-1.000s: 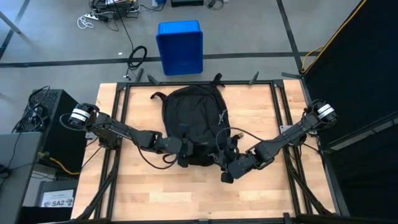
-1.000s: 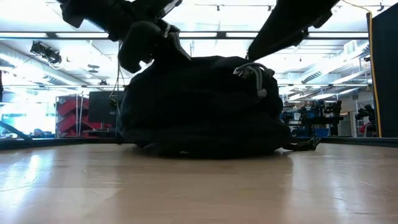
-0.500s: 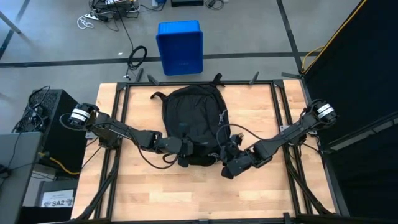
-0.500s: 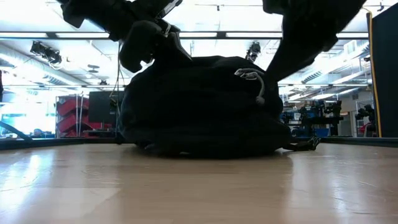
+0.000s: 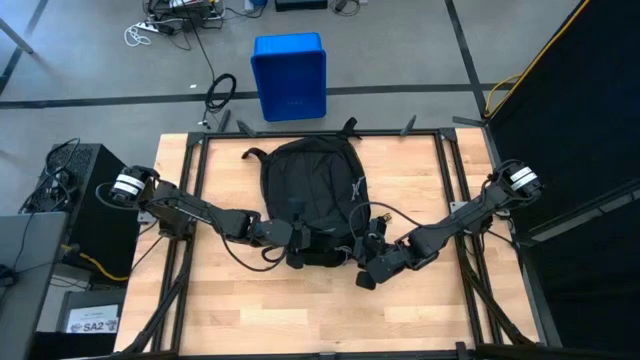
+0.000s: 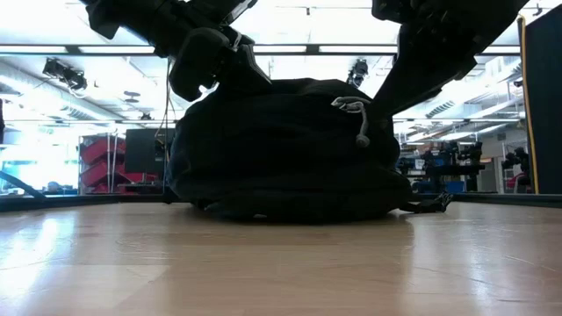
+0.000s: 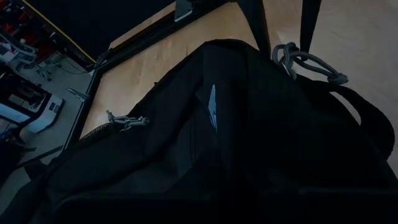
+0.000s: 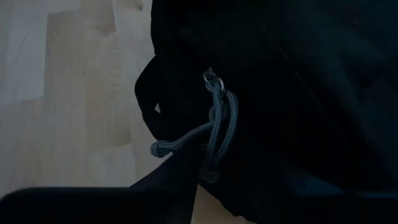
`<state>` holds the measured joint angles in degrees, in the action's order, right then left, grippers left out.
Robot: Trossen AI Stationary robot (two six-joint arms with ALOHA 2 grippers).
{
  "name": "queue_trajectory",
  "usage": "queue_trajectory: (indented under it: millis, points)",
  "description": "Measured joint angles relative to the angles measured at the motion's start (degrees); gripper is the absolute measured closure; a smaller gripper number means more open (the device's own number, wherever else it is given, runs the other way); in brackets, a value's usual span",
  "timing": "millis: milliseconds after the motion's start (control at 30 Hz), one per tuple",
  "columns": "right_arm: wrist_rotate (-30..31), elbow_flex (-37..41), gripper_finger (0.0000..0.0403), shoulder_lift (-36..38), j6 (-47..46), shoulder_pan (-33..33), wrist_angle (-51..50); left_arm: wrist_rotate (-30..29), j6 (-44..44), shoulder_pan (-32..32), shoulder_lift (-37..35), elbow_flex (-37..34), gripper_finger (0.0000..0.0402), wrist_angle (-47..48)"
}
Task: Unpack backpack
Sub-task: Open the black backpack
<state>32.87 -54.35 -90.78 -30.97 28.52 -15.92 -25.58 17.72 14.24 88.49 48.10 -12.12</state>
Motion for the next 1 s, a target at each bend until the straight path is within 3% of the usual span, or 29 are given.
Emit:
queue_trajectory:
  millis: [367,1000]
  points:
    - [-5.6,0.0,0.0397,0.0,0.1,0.2,-0.7,0.0,0.0,0.0,0.0,0.0,0.0402,0.1]
    - [-6.6,0.0,0.0403,3.7,4.1,0.8,1.4,0.0,-0.2,0.0,0.0,0.0,0.0401,0.1]
